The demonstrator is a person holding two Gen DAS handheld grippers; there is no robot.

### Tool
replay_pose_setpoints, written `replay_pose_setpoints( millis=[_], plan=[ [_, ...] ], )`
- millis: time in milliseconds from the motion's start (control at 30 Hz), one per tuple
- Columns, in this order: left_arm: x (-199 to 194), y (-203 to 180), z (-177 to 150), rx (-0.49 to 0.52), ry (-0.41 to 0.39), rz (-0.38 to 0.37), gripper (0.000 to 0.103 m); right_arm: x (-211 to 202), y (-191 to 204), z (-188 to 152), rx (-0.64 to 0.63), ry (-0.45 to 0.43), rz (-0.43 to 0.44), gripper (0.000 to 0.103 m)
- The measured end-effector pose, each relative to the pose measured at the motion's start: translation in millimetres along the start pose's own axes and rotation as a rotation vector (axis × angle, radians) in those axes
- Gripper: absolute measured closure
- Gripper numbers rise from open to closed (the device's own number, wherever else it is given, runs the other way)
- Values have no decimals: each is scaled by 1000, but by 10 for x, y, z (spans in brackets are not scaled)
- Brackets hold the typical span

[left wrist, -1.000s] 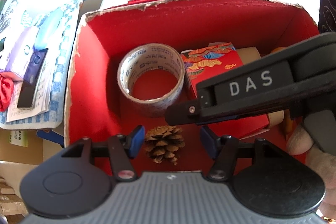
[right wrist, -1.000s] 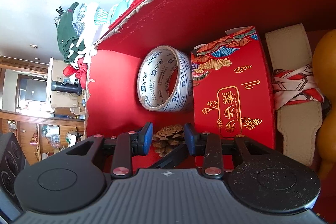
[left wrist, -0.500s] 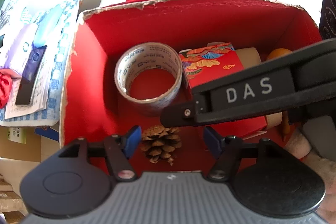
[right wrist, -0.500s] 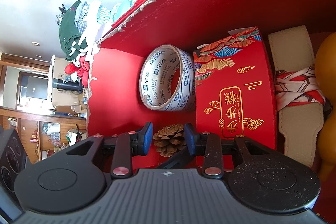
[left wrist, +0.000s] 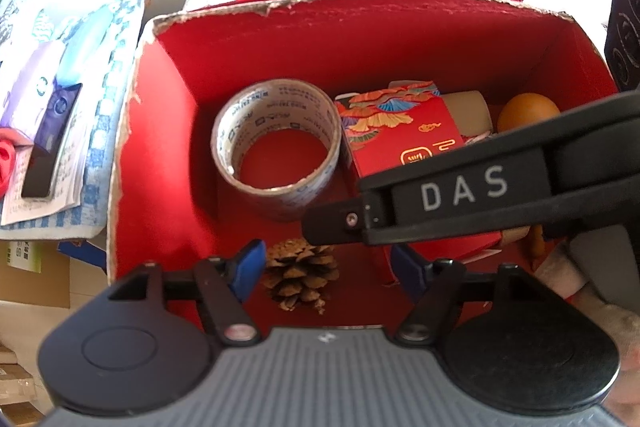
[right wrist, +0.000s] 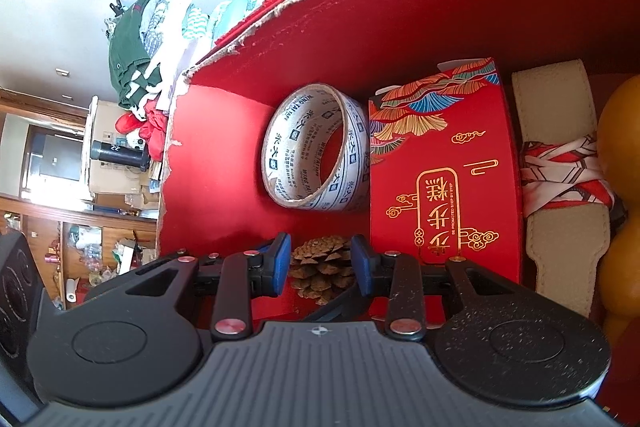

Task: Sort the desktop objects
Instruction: 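Open the right gripper to release the pinecone on the box floor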

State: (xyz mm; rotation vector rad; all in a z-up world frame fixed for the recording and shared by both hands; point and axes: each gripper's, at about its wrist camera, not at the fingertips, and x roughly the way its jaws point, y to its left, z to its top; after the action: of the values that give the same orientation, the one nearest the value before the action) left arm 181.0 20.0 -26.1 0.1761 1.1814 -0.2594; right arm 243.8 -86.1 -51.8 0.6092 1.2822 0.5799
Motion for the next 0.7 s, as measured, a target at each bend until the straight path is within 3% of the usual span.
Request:
replay_pose_setpoints(
  millis=[700],
  plan=[
    [-84,-42,-83,21,-17,26,30,-23,44,-26,-20,-49,-38,66]
  ],
)
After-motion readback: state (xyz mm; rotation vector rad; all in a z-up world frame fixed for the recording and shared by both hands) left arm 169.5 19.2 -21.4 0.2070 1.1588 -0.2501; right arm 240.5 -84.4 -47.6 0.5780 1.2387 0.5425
